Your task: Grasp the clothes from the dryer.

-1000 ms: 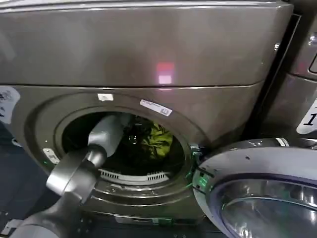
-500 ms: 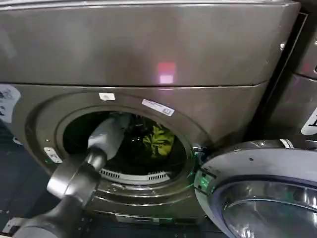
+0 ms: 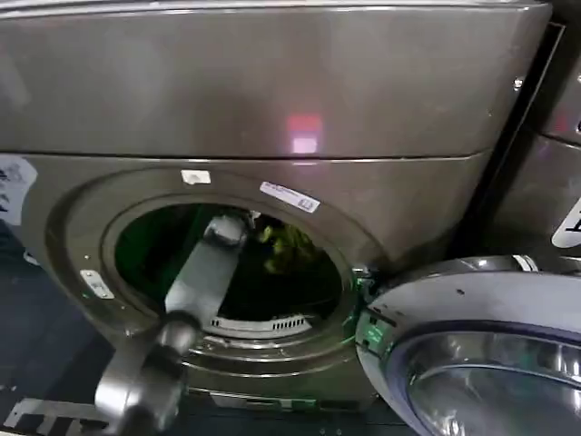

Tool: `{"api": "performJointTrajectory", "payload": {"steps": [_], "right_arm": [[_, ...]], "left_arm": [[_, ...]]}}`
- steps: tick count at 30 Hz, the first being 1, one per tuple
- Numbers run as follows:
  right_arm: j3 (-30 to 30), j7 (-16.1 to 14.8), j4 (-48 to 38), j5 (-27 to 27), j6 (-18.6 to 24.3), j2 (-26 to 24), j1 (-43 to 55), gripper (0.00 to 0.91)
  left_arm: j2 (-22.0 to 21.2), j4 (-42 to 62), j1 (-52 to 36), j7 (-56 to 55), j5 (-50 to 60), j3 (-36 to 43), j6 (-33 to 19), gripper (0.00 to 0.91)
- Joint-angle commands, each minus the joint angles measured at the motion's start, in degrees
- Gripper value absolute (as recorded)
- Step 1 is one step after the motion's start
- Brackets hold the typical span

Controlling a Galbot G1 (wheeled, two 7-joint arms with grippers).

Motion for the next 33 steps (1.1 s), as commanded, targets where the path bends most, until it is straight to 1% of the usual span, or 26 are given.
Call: {"api": "performJointTrajectory", "payload": {"steps": [1, 2, 5, 6, 7, 8, 10, 21, 33], "right_arm": [[-1.02, 0.44, 0.0, -0.09, 0.82, -0.1, 1.06, 0.907], [-1.07, 0.49, -0.04, -0.19, 0.9, -0.18, 1.16, 0.907], [-0.91, 0.86, -0.41, 0.29, 1.69, -0.6, 1.36, 0.907], [-0.63, 1.0, -0.56, 0.31, 1.44, -0.77, 1.46, 0.907], [-0.25, 0.89, -0.71, 0.58, 1.47, -0.81, 1.39, 0.907], [-0.11, 1.17, -0.94, 2.0, 2.22, -0.85, 1.16, 0.907], [-0.16, 1.15, -1.04, 2.18, 2.92, -0.74, 0.94, 0.907], [0.82, 0.83, -1.19, 2.51, 3.26, -0.58, 0.57, 0.907], [1.6, 0.21, -1.17, 1.75, 2.4, -0.57, 0.25, 0.907]], "left_arm": [[-1.45, -21.04, 13.63, -21.86, -11.27, -7.14, -6.25, 0.0], [-1.83, -22.33, 14.33, -22.87, -11.25, -7.47, -6.64, 0.0], [-2.56, -23.8, 16.23, -27.43, -9.7, -7.67, -11.23, 0.0], [-2.75, -24.03, 16.73, -28.71, -8.52, -7.66, -13.5, 0.0], [-2.88, -24.56, 17.33, -29.55, -7.95, -7.68, -14.22, 0.0], [-3.01, -25.2, 17.74, -30.13, -7.5, -7.67, -14.48, 0.0], [-3.16, -25.71, 17.93, -31.03, -7.06, -7.75, -14.61, 0.0], [-2.87, -24.66, 17.23, -30.58, -7.09, -7.72, -13.32, 0.0], [-2.88, -24.36, 16.66, -29.81, -7.29, -7.61, -12.92, 0.0]]}}
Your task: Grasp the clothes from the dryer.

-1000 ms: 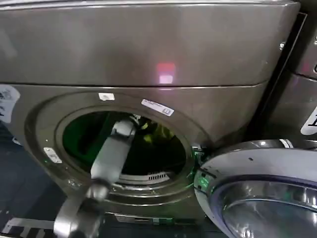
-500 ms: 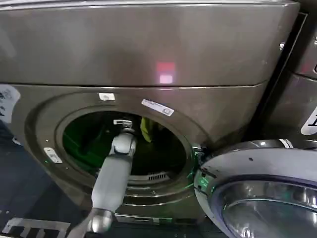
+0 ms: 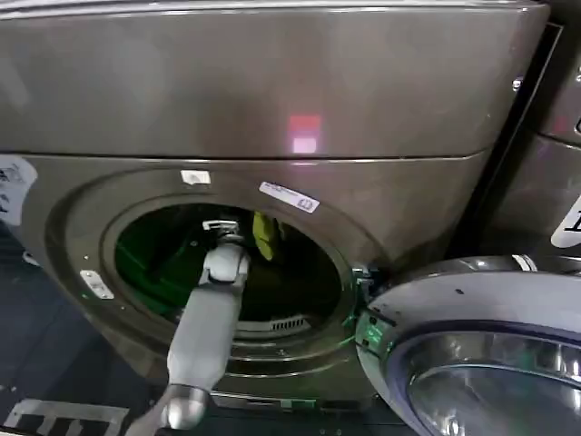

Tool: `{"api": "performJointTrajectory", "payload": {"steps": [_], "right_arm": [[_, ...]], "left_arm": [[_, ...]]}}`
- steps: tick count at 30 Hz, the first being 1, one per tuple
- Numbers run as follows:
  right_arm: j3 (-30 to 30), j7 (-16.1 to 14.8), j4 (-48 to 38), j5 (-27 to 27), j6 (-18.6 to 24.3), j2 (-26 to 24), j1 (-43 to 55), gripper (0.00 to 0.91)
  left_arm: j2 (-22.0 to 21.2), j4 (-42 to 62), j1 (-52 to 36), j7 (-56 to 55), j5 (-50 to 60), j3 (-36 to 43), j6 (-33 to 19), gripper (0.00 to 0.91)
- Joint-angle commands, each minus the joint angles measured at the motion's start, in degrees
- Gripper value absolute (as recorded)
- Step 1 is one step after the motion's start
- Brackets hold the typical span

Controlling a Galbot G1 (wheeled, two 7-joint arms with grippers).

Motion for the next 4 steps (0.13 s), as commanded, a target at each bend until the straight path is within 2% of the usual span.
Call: {"api": "performJointTrajectory", "payload": {"steps": [1, 4], "right_arm": [[0.16, -0.28, 0.08, -0.11, -0.27, -0.06, -0.04, 0.907], [0.28, -0.41, -0.06, -0.27, -0.33, -0.02, -0.1, 0.907]], "left_arm": [[0.12, -0.25, 0.15, -0.26, -0.16, -0.12, -0.16, 0.0], [0.08, -0.24, -0.13, -0.05, -0.39, -0.09, -0.03, 0.0]]}}
